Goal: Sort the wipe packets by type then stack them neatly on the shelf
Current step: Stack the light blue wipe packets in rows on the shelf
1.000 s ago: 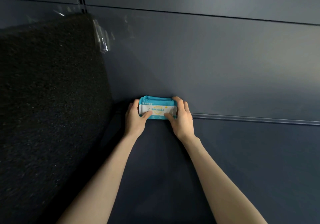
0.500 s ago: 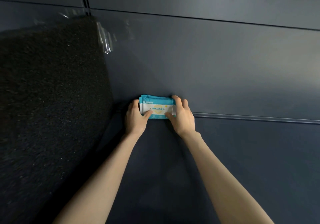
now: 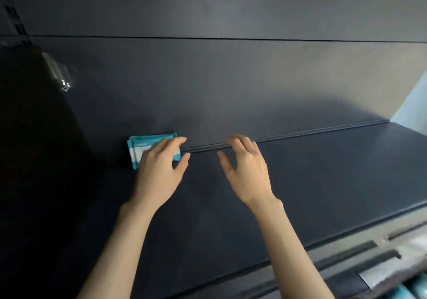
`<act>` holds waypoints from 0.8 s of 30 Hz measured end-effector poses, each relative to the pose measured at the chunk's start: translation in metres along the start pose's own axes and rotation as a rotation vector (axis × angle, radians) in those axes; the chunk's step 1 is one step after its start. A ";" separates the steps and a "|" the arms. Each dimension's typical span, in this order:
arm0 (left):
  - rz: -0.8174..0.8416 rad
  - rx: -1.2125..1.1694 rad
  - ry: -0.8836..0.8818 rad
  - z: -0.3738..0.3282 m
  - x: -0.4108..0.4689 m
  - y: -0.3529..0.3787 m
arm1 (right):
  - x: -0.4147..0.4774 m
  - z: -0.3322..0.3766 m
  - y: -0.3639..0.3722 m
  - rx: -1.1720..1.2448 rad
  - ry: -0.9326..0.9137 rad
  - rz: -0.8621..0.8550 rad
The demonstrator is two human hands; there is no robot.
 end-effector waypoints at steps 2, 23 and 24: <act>0.070 -0.054 0.048 -0.035 -0.018 0.016 | -0.036 -0.018 -0.027 -0.019 0.040 -0.065; 0.924 -0.353 0.250 -0.386 -0.330 0.261 | -0.519 -0.228 -0.241 -0.251 0.764 -0.007; 0.959 -0.360 0.254 -0.394 -0.336 0.270 | -0.532 -0.237 -0.243 -0.238 0.810 -0.007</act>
Point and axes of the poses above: each hand's wrist, its own x-axis towards the middle knuckle, its own y-axis out of the palm, z = x × y, the point moved 7 cm from there along x, towards the middle knuckle, and after that the axes turned 6 degrees about z, right-handed, at the moved point
